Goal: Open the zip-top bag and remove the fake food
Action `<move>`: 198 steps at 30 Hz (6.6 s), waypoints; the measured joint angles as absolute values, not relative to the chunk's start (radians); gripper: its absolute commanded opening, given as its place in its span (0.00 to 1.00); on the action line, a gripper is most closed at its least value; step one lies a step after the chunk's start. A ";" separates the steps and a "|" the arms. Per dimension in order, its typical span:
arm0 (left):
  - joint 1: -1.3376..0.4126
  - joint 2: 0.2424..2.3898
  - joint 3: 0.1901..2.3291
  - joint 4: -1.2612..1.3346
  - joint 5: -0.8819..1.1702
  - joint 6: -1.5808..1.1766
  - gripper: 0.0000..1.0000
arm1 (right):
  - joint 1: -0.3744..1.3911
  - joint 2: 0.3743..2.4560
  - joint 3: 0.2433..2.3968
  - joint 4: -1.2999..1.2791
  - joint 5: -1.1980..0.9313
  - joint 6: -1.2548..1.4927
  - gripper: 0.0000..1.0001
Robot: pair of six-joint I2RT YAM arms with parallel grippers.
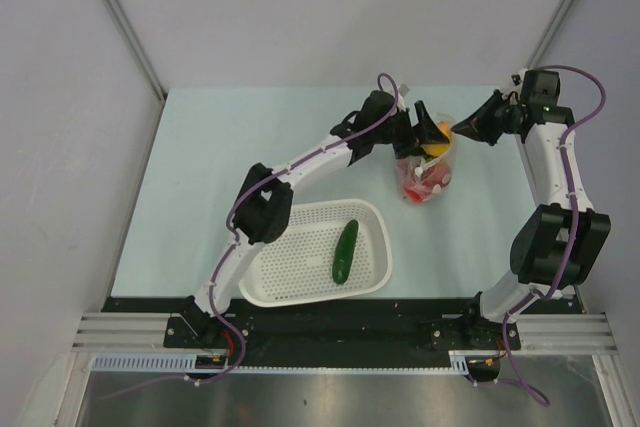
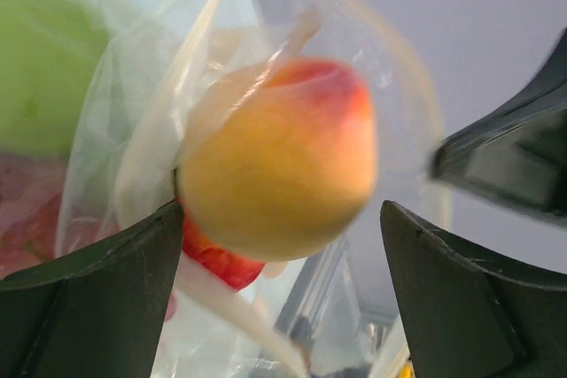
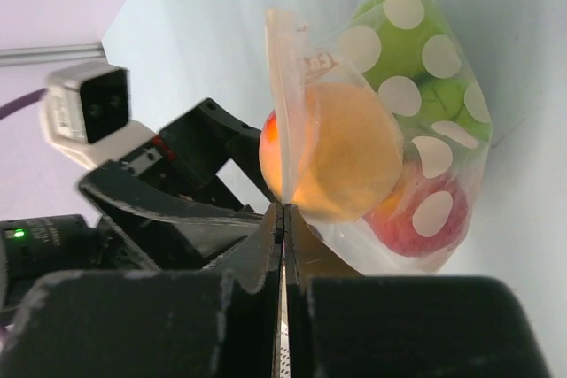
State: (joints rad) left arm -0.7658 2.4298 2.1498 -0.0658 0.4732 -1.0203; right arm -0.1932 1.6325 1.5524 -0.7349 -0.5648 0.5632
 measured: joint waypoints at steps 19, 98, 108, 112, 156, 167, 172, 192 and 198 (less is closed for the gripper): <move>-0.765 2.442 2.262 -0.092 0.361 -1.013 0.91 | -0.174 1.631 1.553 -0.735 -0.559 0.576 0.00; -0.751 2.170 2.093 0.027 0.570 -0.931 0.00 | -0.244 1.863 1.855 -0.720 -0.531 0.438 0.00; -0.755 2.344 2.170 -0.150 0.426 -0.929 0.03 | -0.204 1.722 1.658 -0.723 -0.505 0.480 0.00; -0.754 2.368 2.197 -0.262 0.351 -0.878 0.38 | -0.199 1.678 1.658 -0.723 -0.505 0.500 0.00; -0.788 2.391 2.424 -0.364 0.197 -0.418 0.36 | -0.116 1.663 1.680 -0.795 -0.493 0.470 0.00; -0.797 2.418 2.384 -0.429 0.094 -0.548 0.57 | -0.110 1.663 1.696 -0.807 -0.494 0.469 0.00; -0.805 2.425 2.368 -0.429 0.055 -0.650 0.59 | -0.110 1.658 1.696 -0.812 -0.494 0.469 0.00; -0.831 2.473 2.295 -0.307 -0.024 -0.825 0.40 | -0.091 1.576 1.638 -0.834 -0.500 0.469 0.00; -0.834 2.473 2.270 -0.244 -0.019 -0.819 0.11 | -0.098 1.571 1.636 -0.838 -0.492 0.456 0.00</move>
State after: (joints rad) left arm -0.8337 2.4725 2.2700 -0.2440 -0.0185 -0.8188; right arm -0.0982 1.5707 1.6363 -0.8375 -0.4923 0.4557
